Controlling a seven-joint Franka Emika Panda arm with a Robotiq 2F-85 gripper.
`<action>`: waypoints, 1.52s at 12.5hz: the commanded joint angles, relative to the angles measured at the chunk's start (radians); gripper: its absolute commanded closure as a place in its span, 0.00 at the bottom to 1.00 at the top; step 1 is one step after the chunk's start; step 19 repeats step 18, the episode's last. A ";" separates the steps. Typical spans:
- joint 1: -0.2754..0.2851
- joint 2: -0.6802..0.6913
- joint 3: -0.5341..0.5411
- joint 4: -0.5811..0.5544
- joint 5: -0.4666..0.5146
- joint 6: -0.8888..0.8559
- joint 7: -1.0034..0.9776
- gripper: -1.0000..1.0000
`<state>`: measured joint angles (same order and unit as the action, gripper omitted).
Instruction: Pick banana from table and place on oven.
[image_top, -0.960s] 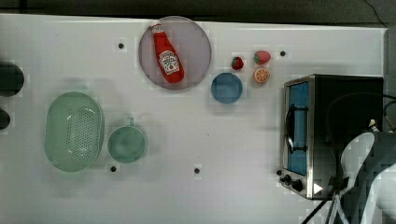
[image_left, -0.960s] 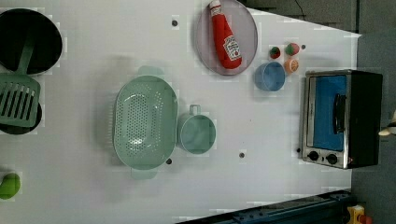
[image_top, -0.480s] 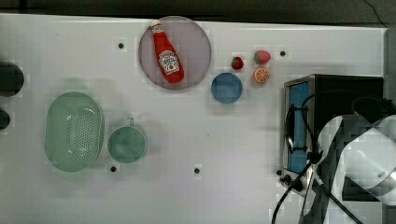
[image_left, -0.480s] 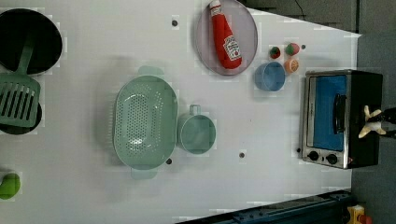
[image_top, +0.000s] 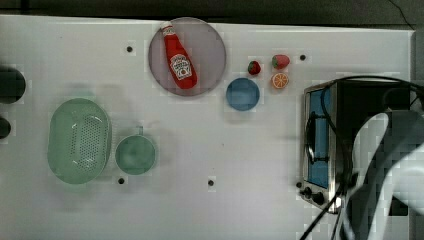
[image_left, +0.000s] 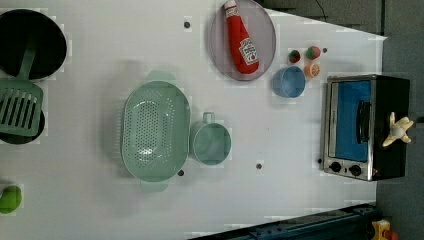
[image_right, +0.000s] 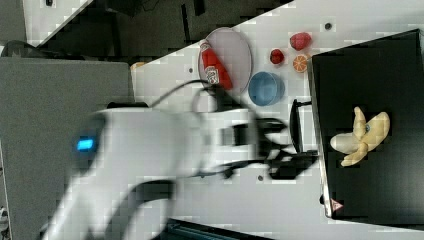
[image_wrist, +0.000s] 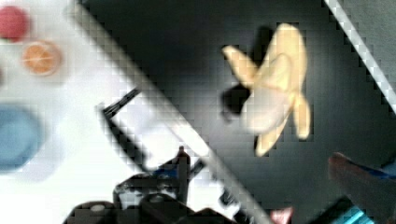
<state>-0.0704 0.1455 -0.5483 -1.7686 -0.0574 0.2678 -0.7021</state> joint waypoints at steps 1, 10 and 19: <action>0.072 -0.141 0.090 0.062 -0.009 -0.138 0.119 0.00; 0.101 -0.227 0.484 -0.011 -0.007 -0.169 0.925 0.00; 0.102 -0.327 0.488 -0.111 0.015 -0.170 0.924 0.00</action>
